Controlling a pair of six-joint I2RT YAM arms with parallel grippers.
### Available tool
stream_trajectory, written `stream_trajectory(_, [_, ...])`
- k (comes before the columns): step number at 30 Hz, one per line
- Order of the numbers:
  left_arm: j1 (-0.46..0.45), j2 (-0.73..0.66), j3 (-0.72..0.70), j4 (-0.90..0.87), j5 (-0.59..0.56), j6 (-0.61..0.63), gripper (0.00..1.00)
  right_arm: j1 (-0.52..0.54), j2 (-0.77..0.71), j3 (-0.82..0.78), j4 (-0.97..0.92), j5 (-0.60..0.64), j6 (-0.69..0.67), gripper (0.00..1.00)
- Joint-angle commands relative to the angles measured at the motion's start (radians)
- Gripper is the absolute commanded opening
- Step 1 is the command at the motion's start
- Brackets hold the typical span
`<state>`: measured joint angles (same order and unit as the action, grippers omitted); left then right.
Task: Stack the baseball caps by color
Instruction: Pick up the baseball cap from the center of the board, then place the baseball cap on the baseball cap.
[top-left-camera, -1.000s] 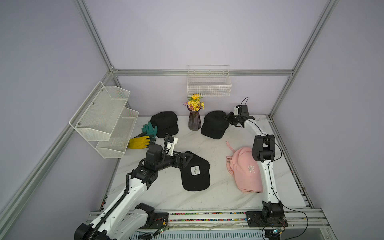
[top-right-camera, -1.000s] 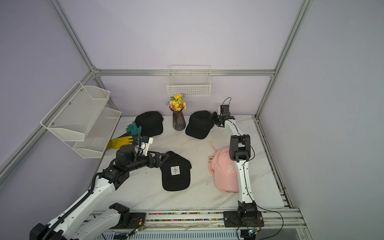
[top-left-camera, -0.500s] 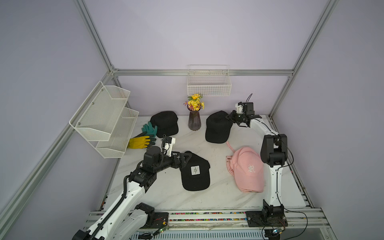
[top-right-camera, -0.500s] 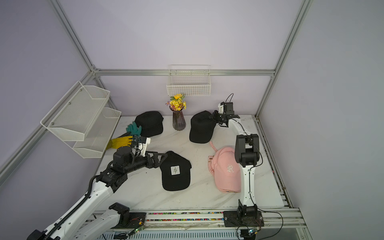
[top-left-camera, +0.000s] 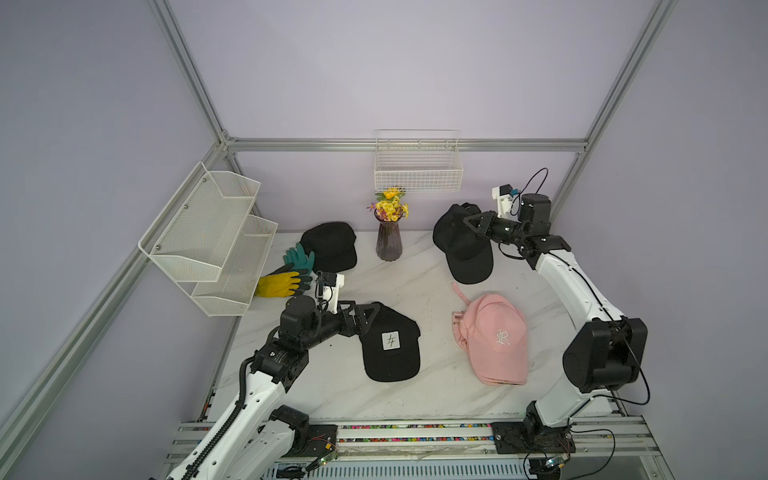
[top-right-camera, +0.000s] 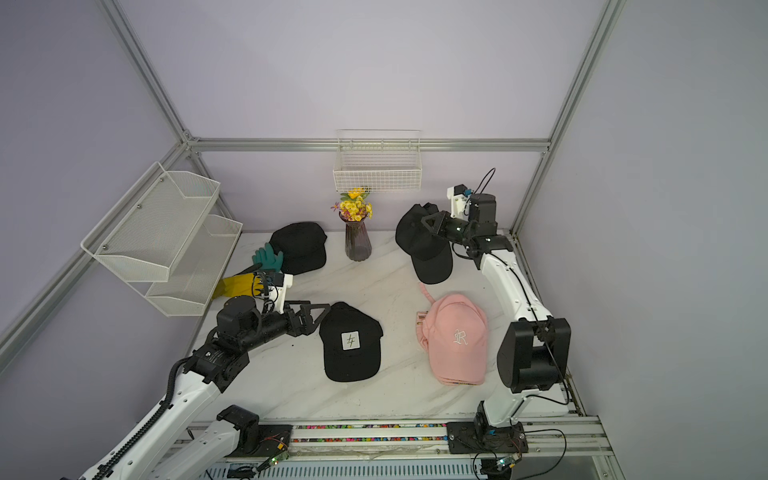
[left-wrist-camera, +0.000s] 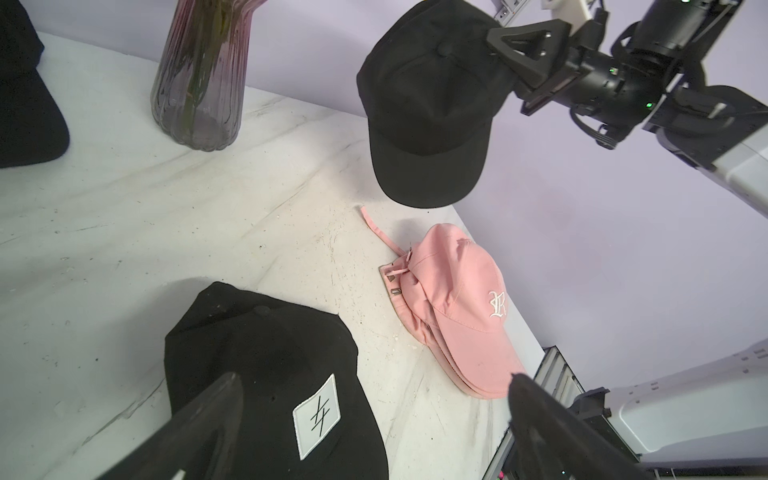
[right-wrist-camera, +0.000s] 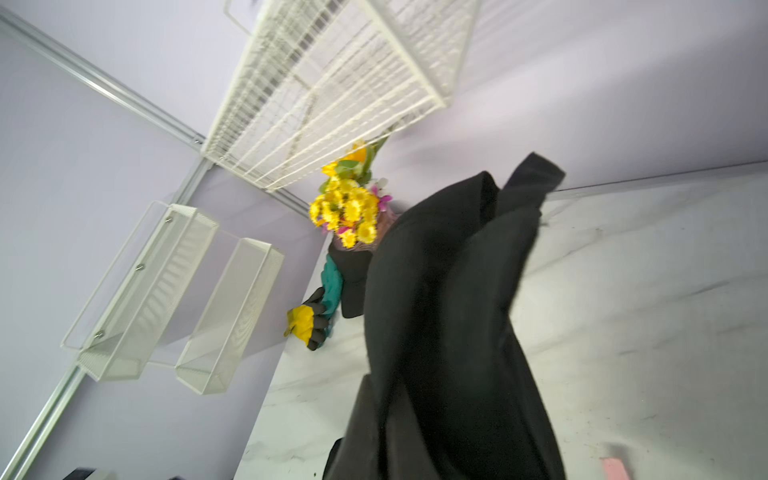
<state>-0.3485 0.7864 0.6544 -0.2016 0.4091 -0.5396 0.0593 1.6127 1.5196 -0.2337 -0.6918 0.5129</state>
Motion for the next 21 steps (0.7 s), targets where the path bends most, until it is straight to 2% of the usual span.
stream_trajectory(1, [-0.001, -0.025, 0.044, -0.013, -0.075, 0.003, 1.00, 0.017, -0.117, -0.050, 0.017, -0.089, 0.016, 0.00])
stream_trajectory(5, [0.000, -0.067, 0.062, -0.049, -0.179, -0.006, 1.00, 0.091, -0.216, -0.087, -0.056, -0.130, 0.027, 0.00])
stream_trajectory(9, [0.006, -0.118, 0.076, -0.097, -0.251, -0.034, 1.00, 0.220, -0.295, -0.123, -0.143, -0.124, 0.024, 0.00])
stream_trajectory(14, [0.012, -0.172, 0.097, -0.170, -0.305, -0.029, 1.00, 0.375, -0.354, -0.245, -0.007, -0.113, 0.190, 0.00])
stream_trajectory(18, [0.013, -0.217, 0.119, -0.278, -0.464, -0.069, 1.00, 0.515, -0.367, -0.309, 0.087, -0.037, 0.249, 0.00])
stream_trajectory(21, [0.013, -0.264, 0.113, -0.309, -0.530, -0.079, 1.00, 0.589, -0.339, -0.377, 0.239, -0.028, 0.334, 0.00])
